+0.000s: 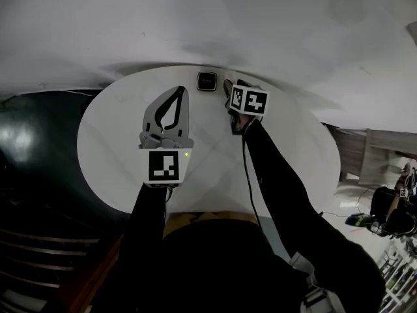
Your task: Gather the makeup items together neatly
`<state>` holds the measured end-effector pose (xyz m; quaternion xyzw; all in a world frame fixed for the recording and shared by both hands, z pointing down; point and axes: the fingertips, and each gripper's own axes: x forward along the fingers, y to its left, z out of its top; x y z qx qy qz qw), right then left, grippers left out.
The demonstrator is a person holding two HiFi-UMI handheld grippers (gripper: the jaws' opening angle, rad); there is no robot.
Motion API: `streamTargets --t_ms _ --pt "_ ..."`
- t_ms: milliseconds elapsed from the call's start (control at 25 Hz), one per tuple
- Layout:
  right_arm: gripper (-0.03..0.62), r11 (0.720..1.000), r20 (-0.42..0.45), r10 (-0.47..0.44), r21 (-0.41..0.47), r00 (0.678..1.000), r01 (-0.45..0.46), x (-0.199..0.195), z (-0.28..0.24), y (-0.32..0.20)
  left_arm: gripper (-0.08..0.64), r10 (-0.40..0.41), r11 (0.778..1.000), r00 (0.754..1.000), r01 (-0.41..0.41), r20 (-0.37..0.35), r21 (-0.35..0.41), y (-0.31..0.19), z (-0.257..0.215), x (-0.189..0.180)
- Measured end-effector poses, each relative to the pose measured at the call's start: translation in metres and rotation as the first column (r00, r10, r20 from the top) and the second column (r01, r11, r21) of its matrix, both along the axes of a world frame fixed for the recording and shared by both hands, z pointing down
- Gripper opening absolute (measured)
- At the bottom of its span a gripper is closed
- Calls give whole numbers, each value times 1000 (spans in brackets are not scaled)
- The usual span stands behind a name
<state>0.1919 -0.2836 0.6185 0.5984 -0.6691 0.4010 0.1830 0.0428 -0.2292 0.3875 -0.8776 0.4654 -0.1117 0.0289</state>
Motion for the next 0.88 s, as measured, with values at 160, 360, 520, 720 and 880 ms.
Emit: streamTargets --t_ms 160,360,520,720,880 --pt "198 1000 -1 -13 15 1000 13 -2 -10 4 17 3 1000 1000 -3 -3 6 1 -5 2" --pt "198 997 -14 -28 77 1000 29 -2 -38 17 17 16 999 1000 -16 -12 32 11 -19 6" --pt "196 978 -69 -75 191 995 87 -11 -79 26 17 39 998 999 -38 -13 57 19 -29 8" --pt "179 933 -195 -70 335 978 133 -18 -137 55 17 74 994 997 -72 -26 85 36 -48 10" --pt "178 897 -261 -47 413 964 156 -25 -175 92 17 90 991 996 -86 -30 102 54 -65 4"
